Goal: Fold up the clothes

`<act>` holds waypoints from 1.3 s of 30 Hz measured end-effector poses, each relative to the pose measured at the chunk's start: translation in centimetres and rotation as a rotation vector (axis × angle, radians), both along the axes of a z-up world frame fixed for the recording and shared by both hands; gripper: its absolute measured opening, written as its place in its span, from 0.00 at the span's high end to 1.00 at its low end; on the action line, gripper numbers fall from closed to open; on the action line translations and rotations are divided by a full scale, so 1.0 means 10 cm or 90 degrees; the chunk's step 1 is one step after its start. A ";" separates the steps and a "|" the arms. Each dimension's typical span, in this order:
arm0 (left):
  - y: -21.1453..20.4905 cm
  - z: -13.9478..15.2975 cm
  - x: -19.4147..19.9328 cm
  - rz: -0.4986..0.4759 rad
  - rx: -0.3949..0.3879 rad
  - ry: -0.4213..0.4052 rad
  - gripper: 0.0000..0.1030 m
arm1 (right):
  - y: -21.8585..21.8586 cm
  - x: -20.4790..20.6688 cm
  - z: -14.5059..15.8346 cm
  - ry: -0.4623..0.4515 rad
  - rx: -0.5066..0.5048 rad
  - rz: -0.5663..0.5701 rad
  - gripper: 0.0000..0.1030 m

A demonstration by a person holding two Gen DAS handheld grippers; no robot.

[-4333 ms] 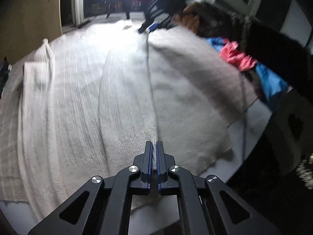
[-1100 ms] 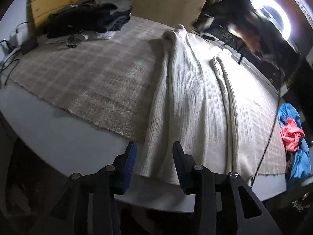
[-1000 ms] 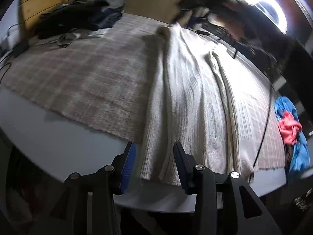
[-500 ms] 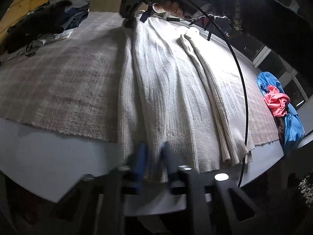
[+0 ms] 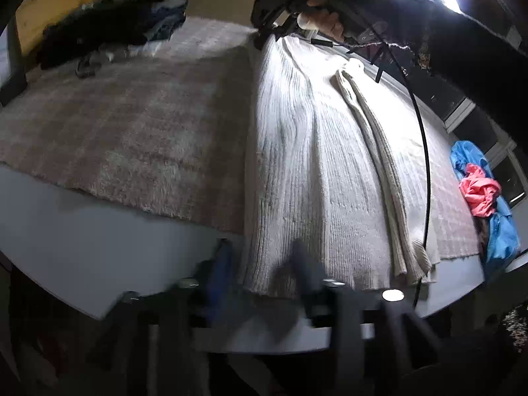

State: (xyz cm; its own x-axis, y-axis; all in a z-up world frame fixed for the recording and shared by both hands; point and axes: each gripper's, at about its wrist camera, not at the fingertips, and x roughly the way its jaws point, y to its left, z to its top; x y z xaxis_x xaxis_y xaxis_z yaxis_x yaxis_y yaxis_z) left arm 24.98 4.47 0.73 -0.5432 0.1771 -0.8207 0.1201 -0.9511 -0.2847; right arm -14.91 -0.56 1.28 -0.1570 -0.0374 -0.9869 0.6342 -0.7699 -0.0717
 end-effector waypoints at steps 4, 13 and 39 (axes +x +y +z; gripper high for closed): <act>0.12 -0.01 -0.05 -0.024 -0.032 0.016 0.81 | -0.08 0.04 0.03 0.024 0.009 0.022 0.91; 0.29 0.27 0.11 -0.076 -0.082 0.072 0.90 | 0.71 -0.14 0.41 0.008 -0.186 -0.082 0.93; 0.62 0.57 0.25 -0.153 -0.143 0.018 0.75 | 2.70 0.18 0.68 -0.028 -0.337 -0.103 0.63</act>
State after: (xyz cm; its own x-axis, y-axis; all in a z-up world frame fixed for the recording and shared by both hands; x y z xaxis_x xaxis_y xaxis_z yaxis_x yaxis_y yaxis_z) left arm 27.48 10.67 6.48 -0.5303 0.1196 -0.8393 -0.1205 -0.9906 -0.0650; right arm -13.10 26.48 8.08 -0.1605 -0.5091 -0.8456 0.4983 -0.7813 0.3759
